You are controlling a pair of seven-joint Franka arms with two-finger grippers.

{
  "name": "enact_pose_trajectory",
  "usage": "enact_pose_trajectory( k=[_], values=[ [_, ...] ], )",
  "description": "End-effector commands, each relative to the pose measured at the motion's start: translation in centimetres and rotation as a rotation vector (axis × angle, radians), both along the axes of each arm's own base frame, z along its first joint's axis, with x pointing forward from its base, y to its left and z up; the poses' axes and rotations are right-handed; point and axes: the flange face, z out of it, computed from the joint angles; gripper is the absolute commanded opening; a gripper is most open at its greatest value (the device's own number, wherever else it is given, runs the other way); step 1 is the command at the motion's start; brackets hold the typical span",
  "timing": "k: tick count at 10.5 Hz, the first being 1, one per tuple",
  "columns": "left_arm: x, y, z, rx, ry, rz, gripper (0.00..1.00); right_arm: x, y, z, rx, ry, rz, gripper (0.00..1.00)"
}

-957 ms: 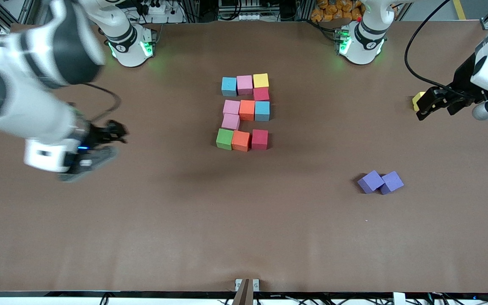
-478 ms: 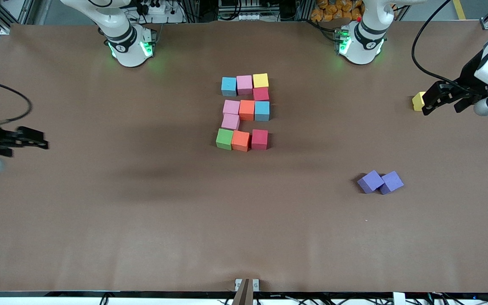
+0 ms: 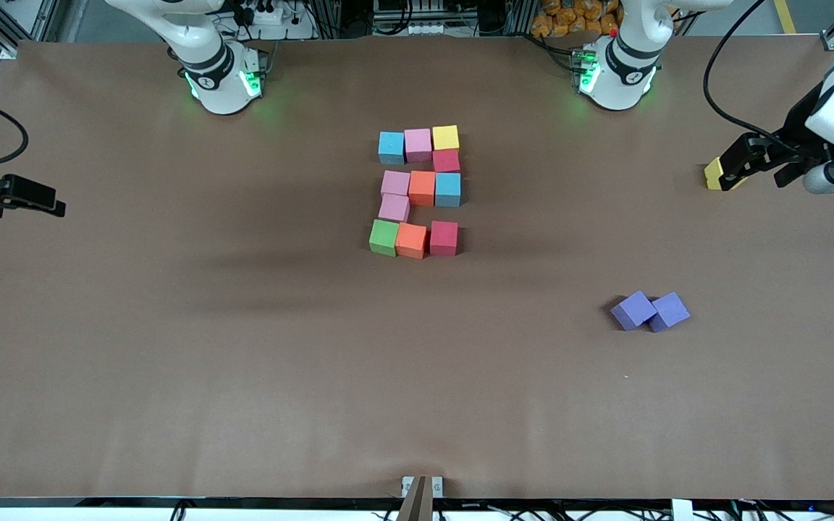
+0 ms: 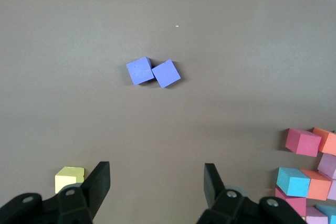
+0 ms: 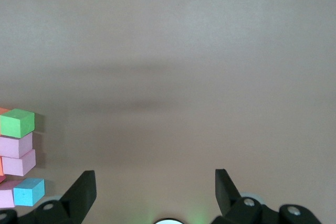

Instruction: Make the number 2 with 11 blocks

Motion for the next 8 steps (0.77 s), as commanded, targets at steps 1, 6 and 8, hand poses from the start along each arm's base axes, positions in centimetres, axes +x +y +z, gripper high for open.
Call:
enact_pose_trajectory(
  k=[1,6,8],
  values=[
    [-0.5,0.2,0.3,0.016,0.005,-0.049,0.81,-0.7,-0.2,-0.3,-0.001,0.007,-0.015,1.00],
    [-0.6,-0.1,0.4,0.001,0.003,-0.052,0.81,-0.6,0.9,0.3,-0.029,-0.007,0.005,1.00],
    [-0.6,-0.1,0.4,0.001,0.005,-0.052,0.81,-0.6,0.7,0.3,-0.031,-0.005,0.000,1.00]
  ],
)
